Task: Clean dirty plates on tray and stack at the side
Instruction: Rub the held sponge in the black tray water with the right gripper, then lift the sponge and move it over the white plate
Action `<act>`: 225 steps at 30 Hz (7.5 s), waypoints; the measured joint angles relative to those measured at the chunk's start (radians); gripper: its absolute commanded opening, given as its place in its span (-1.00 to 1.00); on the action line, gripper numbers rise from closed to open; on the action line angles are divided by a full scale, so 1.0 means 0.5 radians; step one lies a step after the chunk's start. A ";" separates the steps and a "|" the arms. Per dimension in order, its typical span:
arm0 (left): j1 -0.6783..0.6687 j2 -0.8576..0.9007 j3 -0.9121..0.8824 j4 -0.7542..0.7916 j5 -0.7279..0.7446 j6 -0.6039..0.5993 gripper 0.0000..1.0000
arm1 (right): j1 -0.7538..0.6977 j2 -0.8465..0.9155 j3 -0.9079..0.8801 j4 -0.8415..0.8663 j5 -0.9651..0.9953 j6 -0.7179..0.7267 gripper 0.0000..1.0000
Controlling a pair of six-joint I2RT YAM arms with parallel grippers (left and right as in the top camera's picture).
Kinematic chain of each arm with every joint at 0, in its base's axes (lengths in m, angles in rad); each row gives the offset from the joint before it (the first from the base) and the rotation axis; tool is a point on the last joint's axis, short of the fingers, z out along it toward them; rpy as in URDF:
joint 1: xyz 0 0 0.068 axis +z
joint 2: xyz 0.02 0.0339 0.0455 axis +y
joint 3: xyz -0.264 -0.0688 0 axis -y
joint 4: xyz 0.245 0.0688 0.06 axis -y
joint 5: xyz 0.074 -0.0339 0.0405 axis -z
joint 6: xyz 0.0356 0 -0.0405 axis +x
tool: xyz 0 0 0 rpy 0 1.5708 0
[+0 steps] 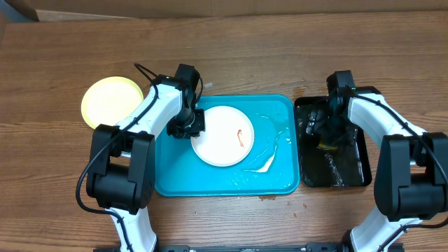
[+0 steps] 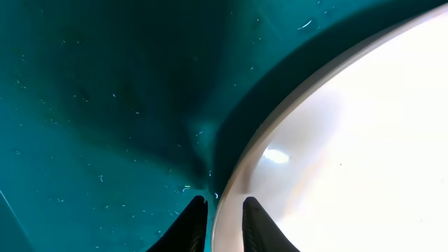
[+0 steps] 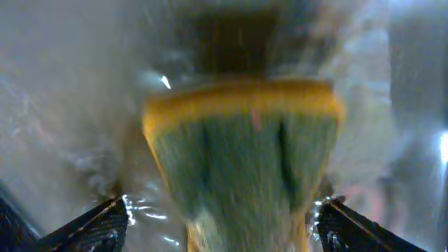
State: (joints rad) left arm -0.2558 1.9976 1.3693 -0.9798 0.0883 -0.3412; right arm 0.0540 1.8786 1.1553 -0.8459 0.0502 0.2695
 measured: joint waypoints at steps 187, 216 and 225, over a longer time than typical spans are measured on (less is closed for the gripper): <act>0.002 -0.002 -0.060 0.057 0.195 -0.097 -0.91 | 0.028 0.000 0.689 -0.684 -0.047 -0.045 -0.93; 0.002 -0.002 -0.060 0.069 0.197 -0.097 -0.90 | 1.273 0.001 0.881 -0.347 0.251 -0.141 -0.93; 0.002 -0.002 -0.060 0.069 0.198 -0.097 -0.90 | 1.329 0.262 0.774 -0.180 0.594 -0.121 -0.93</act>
State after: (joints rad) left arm -0.2546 1.9968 1.3392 -0.9451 0.1871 -0.3897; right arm 0.7185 2.0094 1.5425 -0.9360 0.3473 0.2089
